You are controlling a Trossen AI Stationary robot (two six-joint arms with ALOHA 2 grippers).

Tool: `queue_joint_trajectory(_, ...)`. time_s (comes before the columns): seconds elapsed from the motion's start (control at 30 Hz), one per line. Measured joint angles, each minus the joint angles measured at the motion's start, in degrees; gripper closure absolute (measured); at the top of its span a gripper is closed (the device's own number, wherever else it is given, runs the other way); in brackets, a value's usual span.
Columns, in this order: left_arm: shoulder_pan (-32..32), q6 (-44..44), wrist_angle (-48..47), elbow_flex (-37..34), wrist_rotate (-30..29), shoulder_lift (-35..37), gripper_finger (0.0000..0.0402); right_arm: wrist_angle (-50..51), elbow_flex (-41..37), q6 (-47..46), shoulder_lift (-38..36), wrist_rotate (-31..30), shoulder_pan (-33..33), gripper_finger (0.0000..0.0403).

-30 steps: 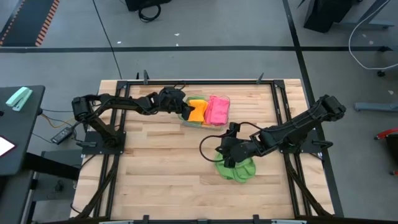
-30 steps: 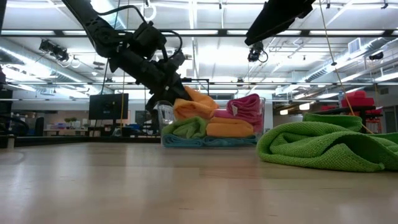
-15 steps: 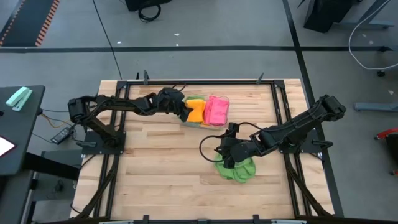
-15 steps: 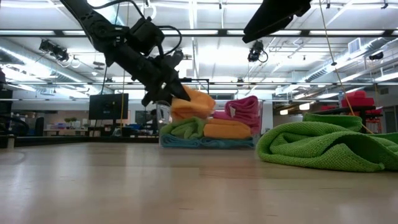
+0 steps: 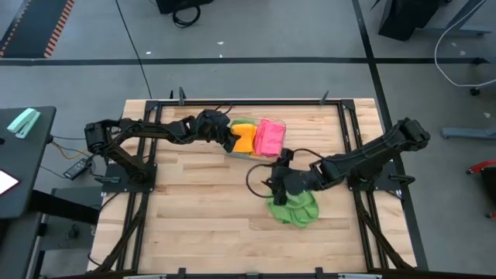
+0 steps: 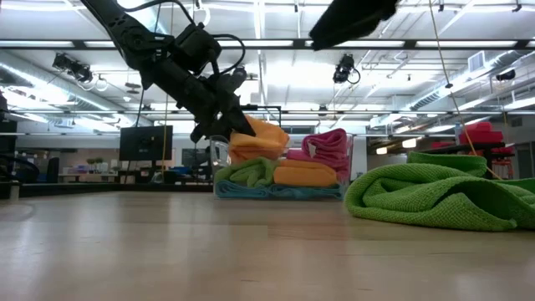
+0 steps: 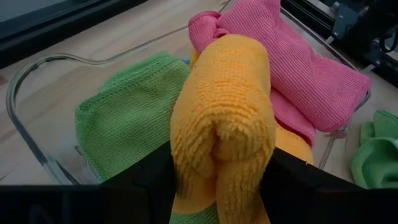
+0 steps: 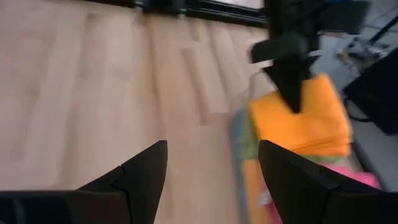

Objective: Fold microfiber towels
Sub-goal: Put the folded yellow microfiber cloth into the transparent bin

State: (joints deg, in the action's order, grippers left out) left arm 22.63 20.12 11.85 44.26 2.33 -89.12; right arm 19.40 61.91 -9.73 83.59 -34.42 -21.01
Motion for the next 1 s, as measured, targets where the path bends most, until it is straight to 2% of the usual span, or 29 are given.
queue_joint_trajectory(0.13,0.00,-1.18,-0.07,-0.01,-0.91,0.00,0.0199,-5.69,-1.33,4.90,0.18,0.31,4.24,0.0142)
queue_joint_trajectory(0.57,0.00,-4.33,0.14,-0.03,-1.25,-0.02,0.0204,-25.87,-8.69,18.91,1.66,12.23,20.72,0.0142)
queue_joint_trajectory(0.63,0.00,-4.34,0.16,-0.03,-1.26,-0.02,0.0207,-27.01,-8.53,20.02,4.03,13.25,23.41,0.0142)
queue_joint_trajectory(0.77,0.11,-4.60,0.44,-0.03,-1.22,-0.02,0.0213,-26.63,-4.64,20.47,9.61,19.20,29.03,0.0142)
queue_joint_trajectory(0.83,0.34,-5.20,0.24,-0.01,-1.22,-0.02,0.0215,-25.01,-2.45,22.02,12.02,19.53,31.01,0.0142)
queue_joint_trajectory(1.0,0.44,-7.24,0.03,-0.01,-1.25,-0.04,0.0209,-24.11,0.88,24.11,13.54,21.98,34.32,0.0142)
